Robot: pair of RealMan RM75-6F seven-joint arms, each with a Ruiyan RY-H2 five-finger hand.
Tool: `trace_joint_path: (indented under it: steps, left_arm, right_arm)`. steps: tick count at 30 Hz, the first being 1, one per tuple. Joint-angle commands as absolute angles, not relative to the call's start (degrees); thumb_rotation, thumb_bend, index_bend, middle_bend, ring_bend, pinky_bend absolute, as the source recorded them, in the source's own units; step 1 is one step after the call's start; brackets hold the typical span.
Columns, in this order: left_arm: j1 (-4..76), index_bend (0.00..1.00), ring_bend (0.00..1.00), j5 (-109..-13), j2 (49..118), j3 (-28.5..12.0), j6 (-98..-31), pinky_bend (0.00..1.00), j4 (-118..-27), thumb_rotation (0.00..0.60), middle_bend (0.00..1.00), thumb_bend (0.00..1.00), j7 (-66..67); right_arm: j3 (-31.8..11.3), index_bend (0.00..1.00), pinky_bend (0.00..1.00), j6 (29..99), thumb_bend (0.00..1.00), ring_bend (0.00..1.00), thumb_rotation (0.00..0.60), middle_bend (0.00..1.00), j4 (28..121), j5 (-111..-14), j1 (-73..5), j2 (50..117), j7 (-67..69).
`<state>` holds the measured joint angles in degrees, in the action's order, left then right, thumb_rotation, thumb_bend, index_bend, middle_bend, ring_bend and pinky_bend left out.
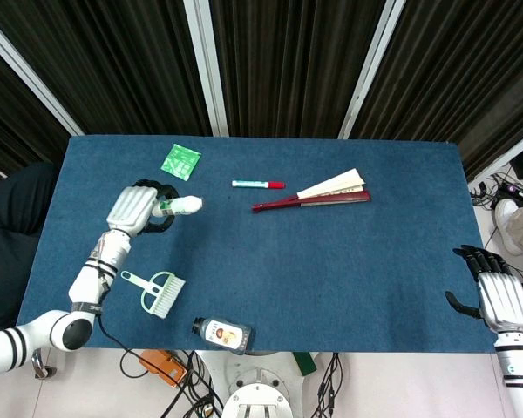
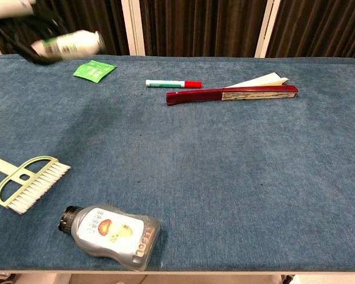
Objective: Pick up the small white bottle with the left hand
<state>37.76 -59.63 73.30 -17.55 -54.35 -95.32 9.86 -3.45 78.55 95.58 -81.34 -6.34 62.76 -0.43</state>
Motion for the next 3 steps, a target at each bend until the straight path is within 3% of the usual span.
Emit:
trace_joint_path:
  steps: [1,3]
  left_arm:
    - [34.41,0.55,0.27,-60.52,64.38,-19.47,-56.56,0.22,-104.78,0.6,0.6,0.39,6.02]
    - [33.03,0.55,0.27,-62.25,61.25,-19.29,-57.28,0.22,-107.72,0.6,0.6,0.39,4.45]
  right_arm:
    - [-3.45,0.24,0.17,78.67,0.39,0.18,0.6,0.21,95.64,-81.35,-6.26,62.76,-0.37]
    - [-3.44,0.24,0.17,78.61,0.39,0.18,0.6,0.21,95.63,-81.27,-6.25,62.74,-0.38]
